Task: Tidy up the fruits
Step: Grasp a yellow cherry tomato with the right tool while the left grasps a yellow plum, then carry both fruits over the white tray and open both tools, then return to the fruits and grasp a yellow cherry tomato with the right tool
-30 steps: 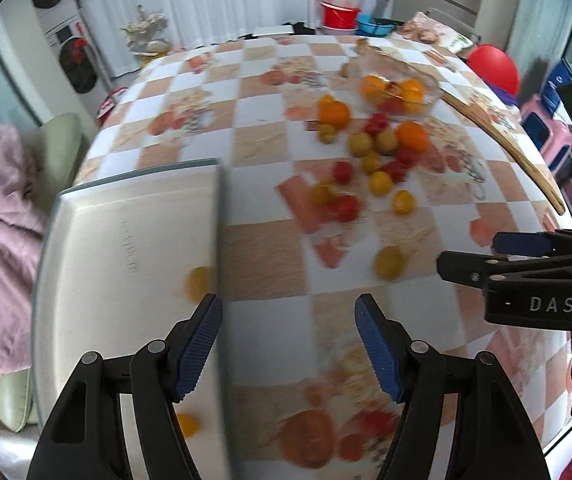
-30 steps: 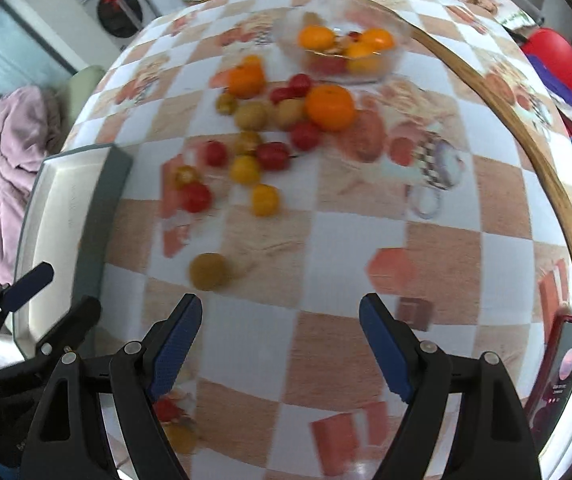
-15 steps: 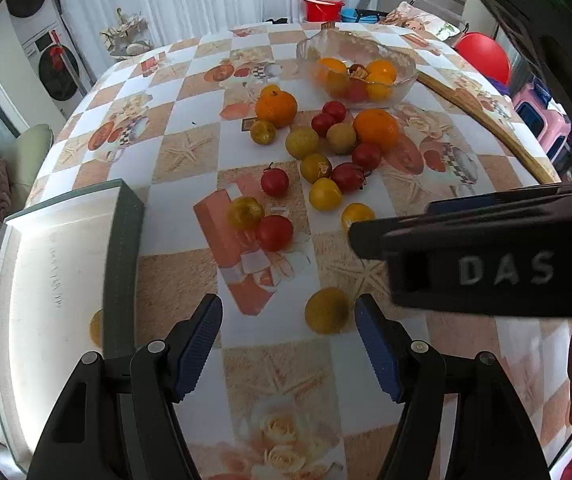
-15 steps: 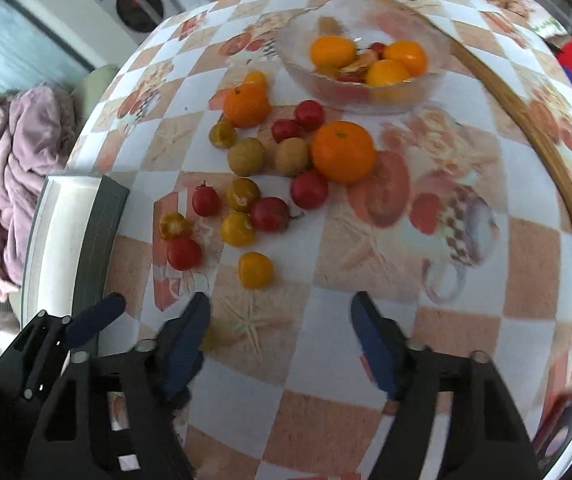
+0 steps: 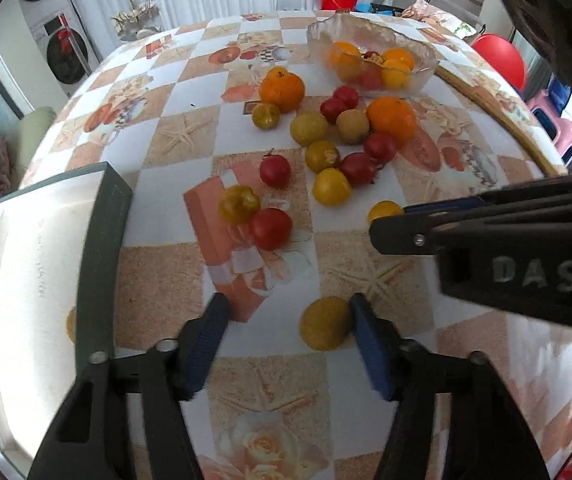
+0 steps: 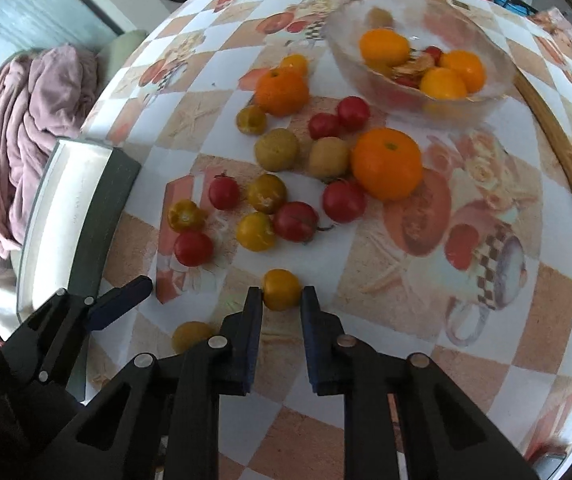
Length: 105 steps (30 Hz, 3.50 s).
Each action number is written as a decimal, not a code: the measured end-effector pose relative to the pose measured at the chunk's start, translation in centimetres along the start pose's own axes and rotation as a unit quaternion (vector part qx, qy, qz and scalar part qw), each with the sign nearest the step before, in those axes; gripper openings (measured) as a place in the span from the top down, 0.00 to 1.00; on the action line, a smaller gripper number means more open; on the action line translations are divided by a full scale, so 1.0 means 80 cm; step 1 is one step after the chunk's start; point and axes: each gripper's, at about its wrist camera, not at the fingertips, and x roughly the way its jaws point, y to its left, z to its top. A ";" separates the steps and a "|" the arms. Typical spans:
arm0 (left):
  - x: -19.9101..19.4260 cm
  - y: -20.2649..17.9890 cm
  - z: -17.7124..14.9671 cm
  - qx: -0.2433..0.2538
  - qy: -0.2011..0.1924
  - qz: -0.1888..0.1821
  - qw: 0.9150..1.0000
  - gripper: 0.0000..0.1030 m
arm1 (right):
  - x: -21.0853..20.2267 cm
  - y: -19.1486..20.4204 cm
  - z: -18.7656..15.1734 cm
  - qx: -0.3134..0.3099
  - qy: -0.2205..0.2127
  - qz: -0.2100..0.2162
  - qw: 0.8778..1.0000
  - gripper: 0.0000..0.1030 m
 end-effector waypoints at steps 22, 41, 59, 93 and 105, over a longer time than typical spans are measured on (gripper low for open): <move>-0.061 0.051 0.000 0.001 -0.012 -0.072 0.997 0.75 | -0.052 0.005 -0.054 0.098 -0.058 0.010 0.993 0.79; -0.066 0.287 -0.023 0.015 -0.005 -0.009 1.000 0.75 | 0.017 0.236 0.008 0.081 -0.065 0.023 0.994 0.79; -0.026 0.294 -0.036 0.078 0.033 0.009 0.996 0.75 | 0.093 0.253 0.029 0.129 -0.024 -0.015 0.991 0.79; -0.093 0.220 -0.042 0.158 -0.033 -0.042 0.986 0.13 | -0.049 0.154 -0.173 0.261 -0.104 -0.123 0.952 0.13; -0.108 0.127 -0.046 0.207 -0.041 -0.100 0.973 0.13 | -0.018 0.151 -0.241 0.270 -0.068 -0.123 0.953 0.13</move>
